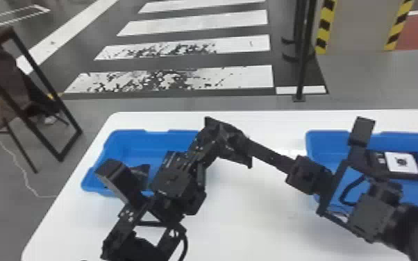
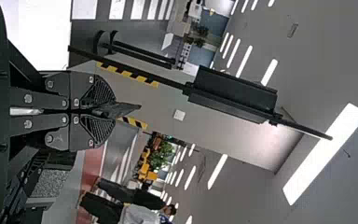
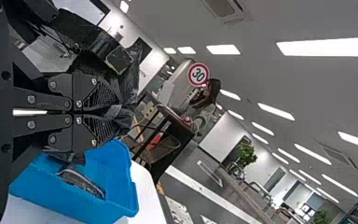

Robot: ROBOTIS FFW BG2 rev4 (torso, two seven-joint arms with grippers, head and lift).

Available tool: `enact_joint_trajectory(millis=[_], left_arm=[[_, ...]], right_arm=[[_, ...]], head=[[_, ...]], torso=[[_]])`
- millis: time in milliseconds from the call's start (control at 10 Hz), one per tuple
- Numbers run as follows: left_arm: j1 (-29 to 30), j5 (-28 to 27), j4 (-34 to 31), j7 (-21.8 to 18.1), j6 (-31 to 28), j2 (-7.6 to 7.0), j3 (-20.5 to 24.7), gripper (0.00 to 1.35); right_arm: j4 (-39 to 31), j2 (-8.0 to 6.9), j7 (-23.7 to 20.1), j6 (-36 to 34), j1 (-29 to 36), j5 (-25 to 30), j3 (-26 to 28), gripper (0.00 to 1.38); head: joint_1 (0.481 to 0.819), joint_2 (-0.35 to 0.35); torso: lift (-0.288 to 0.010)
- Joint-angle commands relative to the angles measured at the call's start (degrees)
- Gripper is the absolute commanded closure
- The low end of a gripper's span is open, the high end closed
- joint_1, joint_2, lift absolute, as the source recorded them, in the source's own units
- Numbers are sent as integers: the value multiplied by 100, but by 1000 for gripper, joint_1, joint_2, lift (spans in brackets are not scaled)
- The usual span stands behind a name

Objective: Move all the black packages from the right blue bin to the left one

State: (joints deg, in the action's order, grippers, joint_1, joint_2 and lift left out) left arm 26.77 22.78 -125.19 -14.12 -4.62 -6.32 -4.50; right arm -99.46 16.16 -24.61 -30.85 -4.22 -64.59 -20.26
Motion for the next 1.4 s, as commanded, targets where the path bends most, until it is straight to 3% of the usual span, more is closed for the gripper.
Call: enact_joint_trajectory(millis=[0,100,200,500,600,700,800,900,1000,1100,1300], left_arm=[[-62,-39,-4,59,27,8,39,1222],[-174,-473,95,235,69,52,233,1222],[-512,-1147,657,358,392,139,542,1220],[-1679,-3021,2795,990,1419,245,1444,1217],[-1862,-3249,3399,1237,1700,227,1582,937],[-1820,-2827,3512,1272,1405,227,1639,452],[-1707,-2187,3498,1245,1405,227,1559,61],[-1595,-1844,3498,1201,1883,227,1444,90],[-1496,-1399,3399,903,2263,219,1319,183],[-1060,-1181,2654,753,2136,201,1124,220],[-231,-1033,1388,736,1827,219,919,216]], right_arm=[[123,-8,0,146,0,-100,-31,763],[180,-8,-44,343,28,-100,-31,306],[208,1,-79,498,70,-122,4,59],[208,27,-141,498,211,-134,129,160],[208,27,-158,498,253,-134,186,160],[194,36,-185,498,281,-122,243,160],[194,54,-202,512,337,-100,335,160],[180,45,-220,653,436,26,483,159],[109,19,-211,850,548,575,792,159],[-31,-34,-97,850,647,1432,1226,163],[-861,-140,606,498,1069,3145,1992,167]], head=[[695,206],[695,206],[695,214],[695,304],[695,319],[695,350],[695,350],[695,350],[695,350],[695,330],[695,213]], torso=[[-140],[-140],[-140],[-140],[-140],[-140],[-140],[-140],[-140],[-140],[-140]])
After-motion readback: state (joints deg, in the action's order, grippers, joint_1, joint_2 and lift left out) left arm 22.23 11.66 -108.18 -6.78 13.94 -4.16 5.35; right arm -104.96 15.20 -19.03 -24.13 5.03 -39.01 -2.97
